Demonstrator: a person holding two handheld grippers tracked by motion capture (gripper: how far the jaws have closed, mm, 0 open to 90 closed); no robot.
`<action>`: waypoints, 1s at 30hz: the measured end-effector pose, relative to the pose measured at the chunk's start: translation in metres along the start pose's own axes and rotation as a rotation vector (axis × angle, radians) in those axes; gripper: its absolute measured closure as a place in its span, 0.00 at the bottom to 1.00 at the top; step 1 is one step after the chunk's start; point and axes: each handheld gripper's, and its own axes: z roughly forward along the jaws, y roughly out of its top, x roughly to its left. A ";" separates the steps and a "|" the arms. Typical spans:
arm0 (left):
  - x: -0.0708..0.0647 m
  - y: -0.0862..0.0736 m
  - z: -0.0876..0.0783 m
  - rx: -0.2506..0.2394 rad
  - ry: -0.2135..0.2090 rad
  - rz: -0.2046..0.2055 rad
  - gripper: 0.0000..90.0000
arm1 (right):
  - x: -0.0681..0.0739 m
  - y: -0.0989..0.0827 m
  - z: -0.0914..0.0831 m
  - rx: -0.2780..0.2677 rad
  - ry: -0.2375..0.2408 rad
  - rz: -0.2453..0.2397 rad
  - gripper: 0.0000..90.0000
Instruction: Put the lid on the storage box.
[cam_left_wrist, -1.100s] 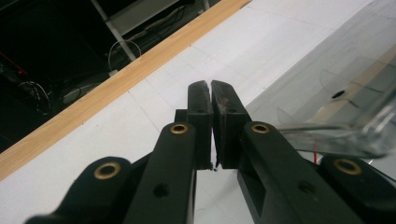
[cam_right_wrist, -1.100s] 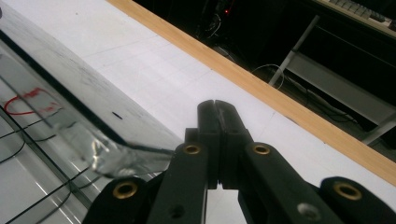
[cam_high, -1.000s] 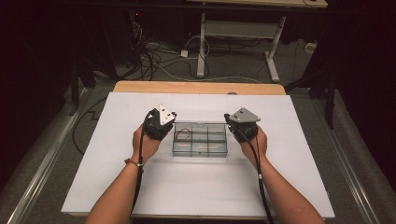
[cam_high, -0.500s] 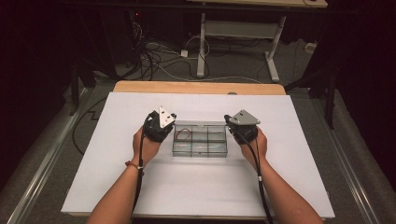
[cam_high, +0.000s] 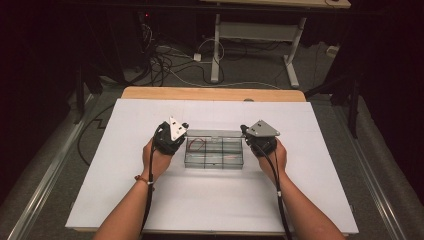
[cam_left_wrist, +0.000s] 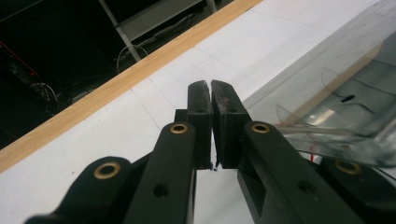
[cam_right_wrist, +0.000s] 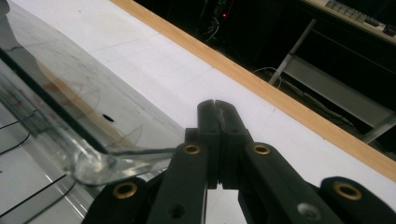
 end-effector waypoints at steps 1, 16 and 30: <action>0.000 -0.001 0.000 -0.003 -0.001 -0.003 0.94 | 0.000 0.000 0.000 0.000 -0.002 0.002 1.00; -0.002 -0.008 -0.002 -0.017 -0.001 -0.002 0.93 | 0.001 -0.005 -0.002 -0.002 0.006 0.005 1.00; -0.006 -0.020 0.001 0.013 0.000 0.010 0.93 | 0.007 -0.012 -0.003 -0.014 0.013 0.027 1.00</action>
